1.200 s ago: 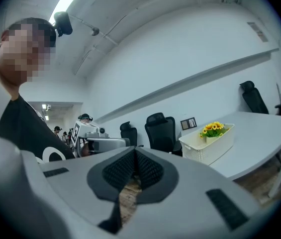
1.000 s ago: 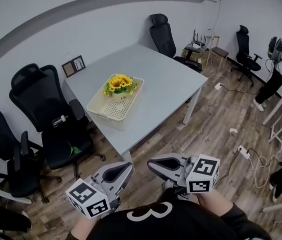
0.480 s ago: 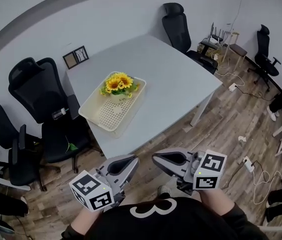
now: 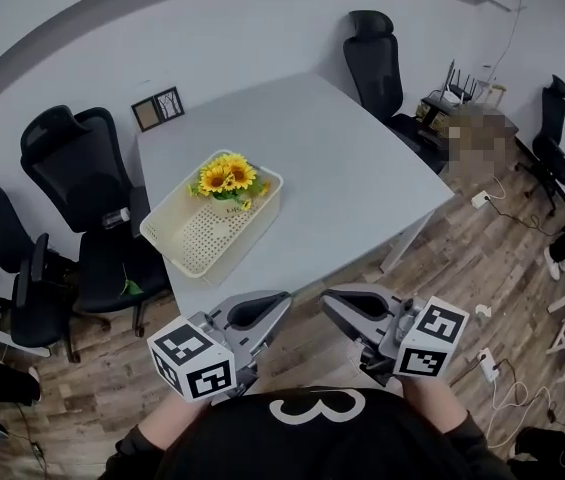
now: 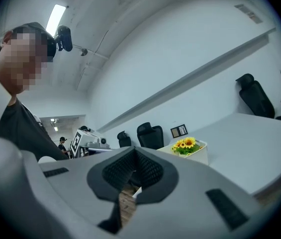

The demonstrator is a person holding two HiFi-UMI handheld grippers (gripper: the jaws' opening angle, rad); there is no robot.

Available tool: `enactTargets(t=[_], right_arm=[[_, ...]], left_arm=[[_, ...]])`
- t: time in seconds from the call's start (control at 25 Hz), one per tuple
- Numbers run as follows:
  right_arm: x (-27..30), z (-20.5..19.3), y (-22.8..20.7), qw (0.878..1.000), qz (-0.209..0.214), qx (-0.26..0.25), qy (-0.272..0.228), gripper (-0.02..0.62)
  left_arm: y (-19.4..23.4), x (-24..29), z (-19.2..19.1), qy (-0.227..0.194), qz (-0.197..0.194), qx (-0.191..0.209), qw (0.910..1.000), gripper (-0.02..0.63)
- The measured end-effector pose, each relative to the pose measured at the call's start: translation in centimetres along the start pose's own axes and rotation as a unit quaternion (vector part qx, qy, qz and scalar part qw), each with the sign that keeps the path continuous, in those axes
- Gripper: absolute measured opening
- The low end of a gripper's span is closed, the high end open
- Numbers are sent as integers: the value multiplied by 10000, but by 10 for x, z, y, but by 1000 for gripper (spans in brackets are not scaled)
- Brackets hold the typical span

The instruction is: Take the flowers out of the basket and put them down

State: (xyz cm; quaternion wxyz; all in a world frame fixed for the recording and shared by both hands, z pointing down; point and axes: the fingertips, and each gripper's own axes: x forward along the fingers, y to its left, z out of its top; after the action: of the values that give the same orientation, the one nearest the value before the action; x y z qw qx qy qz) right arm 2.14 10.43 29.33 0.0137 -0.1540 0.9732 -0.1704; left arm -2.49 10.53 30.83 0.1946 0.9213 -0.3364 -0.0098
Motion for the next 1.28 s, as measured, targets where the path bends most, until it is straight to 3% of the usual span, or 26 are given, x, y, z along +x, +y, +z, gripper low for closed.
enactTargets(t=[0.52,1.04,1.28], right_arm=[[-7,7,-35,9997,232,113,-35,6],[30,22,-109,9995,-30,301,80,6],[72,33,-144,9991,78,376,161,6]], left_arm=[[-5,20,14,-251,127,183,9994,12],[71,64,35,-180,14,-259,9995,12],[129,70,52,-68,309,-157,9994,12]])
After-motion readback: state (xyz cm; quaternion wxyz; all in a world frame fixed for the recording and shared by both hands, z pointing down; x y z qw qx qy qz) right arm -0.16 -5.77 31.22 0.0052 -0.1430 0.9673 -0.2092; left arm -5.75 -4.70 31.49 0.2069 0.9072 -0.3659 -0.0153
